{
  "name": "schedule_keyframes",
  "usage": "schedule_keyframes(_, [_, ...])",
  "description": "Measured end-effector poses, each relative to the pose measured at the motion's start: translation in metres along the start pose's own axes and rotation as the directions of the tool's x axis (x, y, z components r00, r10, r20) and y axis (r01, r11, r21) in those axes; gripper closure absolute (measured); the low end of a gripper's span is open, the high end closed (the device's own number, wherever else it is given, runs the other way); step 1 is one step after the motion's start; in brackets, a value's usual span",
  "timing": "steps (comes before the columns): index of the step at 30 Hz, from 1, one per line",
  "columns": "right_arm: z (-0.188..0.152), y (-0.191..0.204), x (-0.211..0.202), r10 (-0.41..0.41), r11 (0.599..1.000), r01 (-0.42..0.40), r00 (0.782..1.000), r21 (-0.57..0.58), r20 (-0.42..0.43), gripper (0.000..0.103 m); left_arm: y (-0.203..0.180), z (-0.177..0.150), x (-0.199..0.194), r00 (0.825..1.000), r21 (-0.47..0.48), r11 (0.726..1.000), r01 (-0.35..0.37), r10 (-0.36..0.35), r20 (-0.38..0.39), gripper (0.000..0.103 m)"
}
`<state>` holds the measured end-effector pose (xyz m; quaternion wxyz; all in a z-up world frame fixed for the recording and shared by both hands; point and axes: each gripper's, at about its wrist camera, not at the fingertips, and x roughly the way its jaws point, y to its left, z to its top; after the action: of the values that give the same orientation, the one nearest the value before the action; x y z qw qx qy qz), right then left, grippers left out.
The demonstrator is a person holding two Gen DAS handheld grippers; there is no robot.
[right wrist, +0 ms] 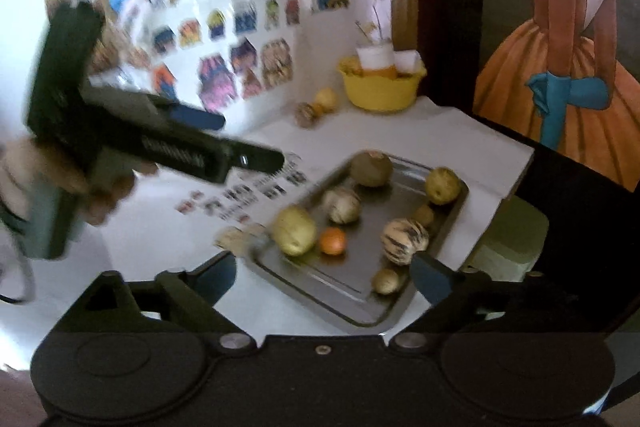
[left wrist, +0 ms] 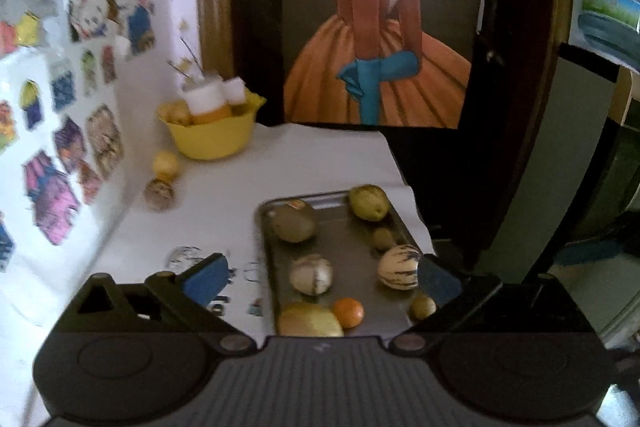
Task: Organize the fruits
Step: 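Open both grippers and withdraw them up from the tray, then move both grippers toward the striped melon and small orange beside the yellow bowl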
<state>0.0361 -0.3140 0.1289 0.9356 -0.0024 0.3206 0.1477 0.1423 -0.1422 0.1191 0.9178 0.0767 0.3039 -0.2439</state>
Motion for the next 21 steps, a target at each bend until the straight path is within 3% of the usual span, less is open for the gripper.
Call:
schedule_keyframes(5, [0.038,0.016,-0.04,0.013,0.999,-0.014,0.999,0.029,0.039,0.001,0.022,0.003,-0.029,1.0,-0.027,1.0,-0.011,0.011,0.029,0.0])
schedule_keyframes(9, [0.071,0.03,-0.048,0.009,1.0,-0.01,0.997,0.009,0.071,0.001,0.046,0.006,-0.048,0.997,-0.044,0.997,-0.057,0.059,0.057,0.0])
schedule_keyframes(16, [0.148,0.041,-0.03,0.09,0.992,-0.094,0.995,0.086,0.053,0.001,0.105,0.013,-0.069,0.975,-0.125,0.974,-0.189,0.201,0.095,0.0])
schedule_keyframes(21, [0.212,0.055,-0.008,0.1,0.993,-0.104,0.993,0.055,0.062,0.001,0.144,0.014,-0.066,0.963,-0.194,0.953,-0.233,0.254,0.095,0.0])
